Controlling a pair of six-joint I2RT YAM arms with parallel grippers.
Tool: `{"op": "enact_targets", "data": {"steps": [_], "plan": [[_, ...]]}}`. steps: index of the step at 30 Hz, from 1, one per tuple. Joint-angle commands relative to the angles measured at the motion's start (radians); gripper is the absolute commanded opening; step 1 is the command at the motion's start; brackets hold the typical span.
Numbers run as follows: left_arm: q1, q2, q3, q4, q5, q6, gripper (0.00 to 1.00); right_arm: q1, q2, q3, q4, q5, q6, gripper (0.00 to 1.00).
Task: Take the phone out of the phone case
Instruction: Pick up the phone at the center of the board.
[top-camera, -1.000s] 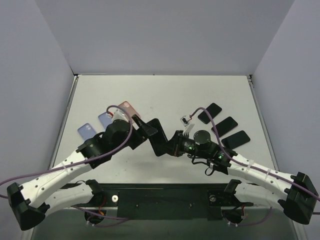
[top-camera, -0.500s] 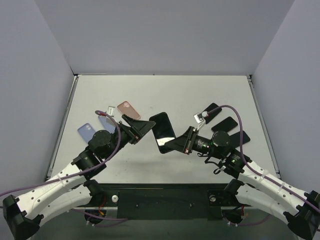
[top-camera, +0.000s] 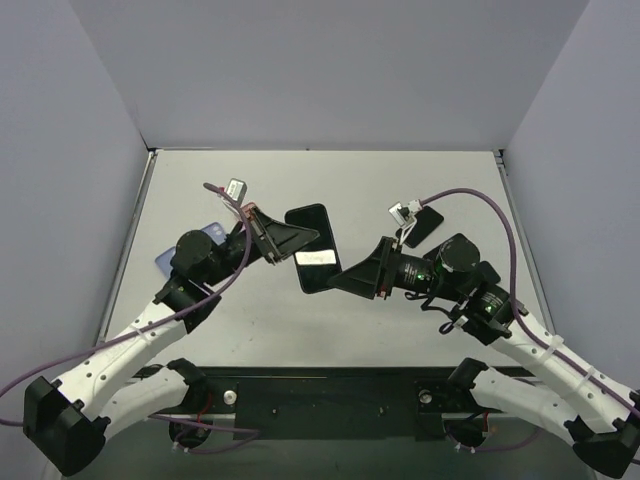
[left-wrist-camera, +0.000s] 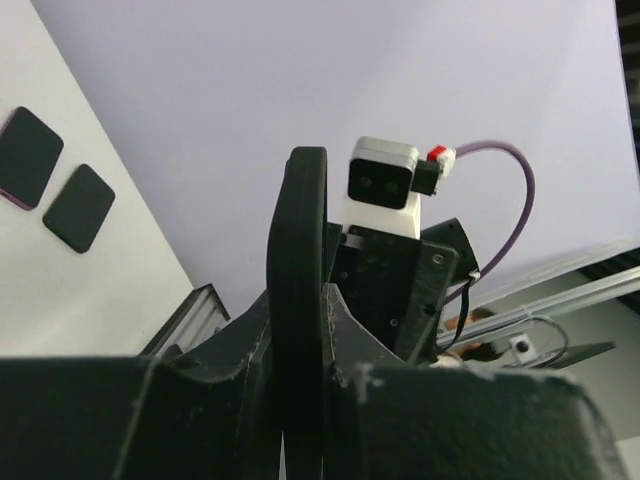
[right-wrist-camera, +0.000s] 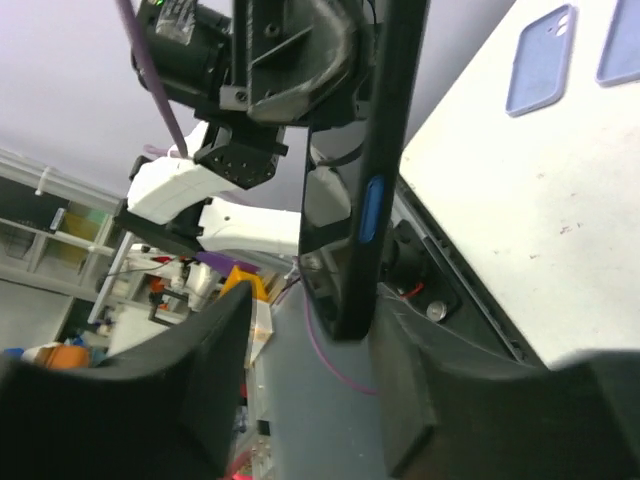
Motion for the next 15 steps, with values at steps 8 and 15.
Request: {"op": "enact_targets", "data": {"steps": [8, 15], "plan": [[0.156, 0.038, 0.105, 0.038, 0.364, -0.027, 0.00, -0.057, 0.044, 0.155, -0.204, -0.285, -0.262, 0.59], [0.156, 0.021, 0.111, 0.065, 0.363, -0.061, 0.00, -0.060, 0.061, 0.150, -0.242, -0.264, -0.311, 0.50]]}}
